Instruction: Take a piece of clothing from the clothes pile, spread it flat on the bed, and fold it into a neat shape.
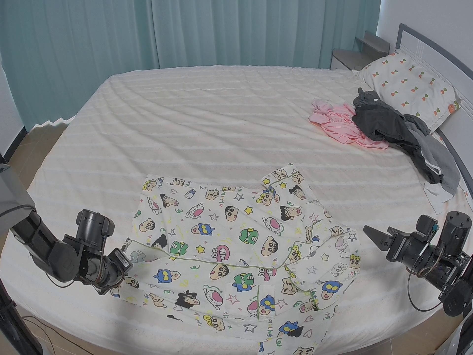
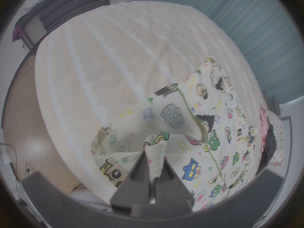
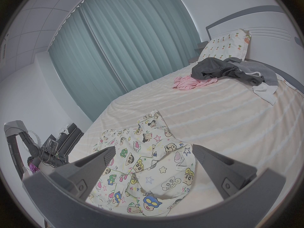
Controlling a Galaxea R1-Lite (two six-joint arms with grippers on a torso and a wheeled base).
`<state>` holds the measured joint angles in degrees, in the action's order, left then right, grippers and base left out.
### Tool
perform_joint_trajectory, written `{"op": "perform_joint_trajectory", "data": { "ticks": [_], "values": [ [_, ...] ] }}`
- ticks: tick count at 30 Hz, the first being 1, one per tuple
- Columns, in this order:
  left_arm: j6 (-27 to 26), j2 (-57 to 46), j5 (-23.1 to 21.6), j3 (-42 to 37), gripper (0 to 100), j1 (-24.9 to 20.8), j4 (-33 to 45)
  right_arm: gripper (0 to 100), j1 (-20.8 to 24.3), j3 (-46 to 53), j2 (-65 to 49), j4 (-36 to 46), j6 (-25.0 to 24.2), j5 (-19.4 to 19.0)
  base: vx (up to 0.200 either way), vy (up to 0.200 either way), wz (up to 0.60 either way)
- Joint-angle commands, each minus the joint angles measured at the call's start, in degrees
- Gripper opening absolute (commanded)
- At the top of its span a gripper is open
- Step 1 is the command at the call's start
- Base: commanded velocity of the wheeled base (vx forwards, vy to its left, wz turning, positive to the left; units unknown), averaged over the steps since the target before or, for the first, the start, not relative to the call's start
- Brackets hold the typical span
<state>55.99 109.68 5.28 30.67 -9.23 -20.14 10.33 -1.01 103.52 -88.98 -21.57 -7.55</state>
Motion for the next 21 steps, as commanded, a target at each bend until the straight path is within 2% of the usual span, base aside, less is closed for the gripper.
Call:
{"op": "perform_joint_trajectory", "data": {
  "ticks": [1,5,6,14,17,21],
  "values": [
    [-3.3,-1.0,1.1,-3.0,0,0.1,-5.8,100,0.0,1.0,0.1,-0.6,-0.1,0.0,0.000,0.000,0.00],
    [-4.3,1.1,1.5,-3.0,0,-0.1,-6.5,100,0.0,1.0,-0.1,0.6,0.0,0.0,0.000,0.000,0.00],
    [-4.3,1.3,1.4,-3.0,100,-0.2,-6.5,100,0.0,1.0,-0.1,0.7,0.0,0.0,0.000,0.000,0.00],
    [-4.4,2.5,2.0,-4.0,100,0.4,-6.3,100,0.0,1.0,0.0,0.8,0.0,0.0,0.000,0.000,0.00],
    [-4.8,2.5,3.3,-3.0,100,3.1,-8.1,100,0.0,1.0,-0.2,0.7,0.1,0.0,0.000,0.000,0.00],
    [-9.8,3.7,2.7,-3.4,100,5.1,-11.5,100,0.0,1.0,-0.4,0.8,0.0,0.0,0.000,0.000,0.00]
  ]
}}
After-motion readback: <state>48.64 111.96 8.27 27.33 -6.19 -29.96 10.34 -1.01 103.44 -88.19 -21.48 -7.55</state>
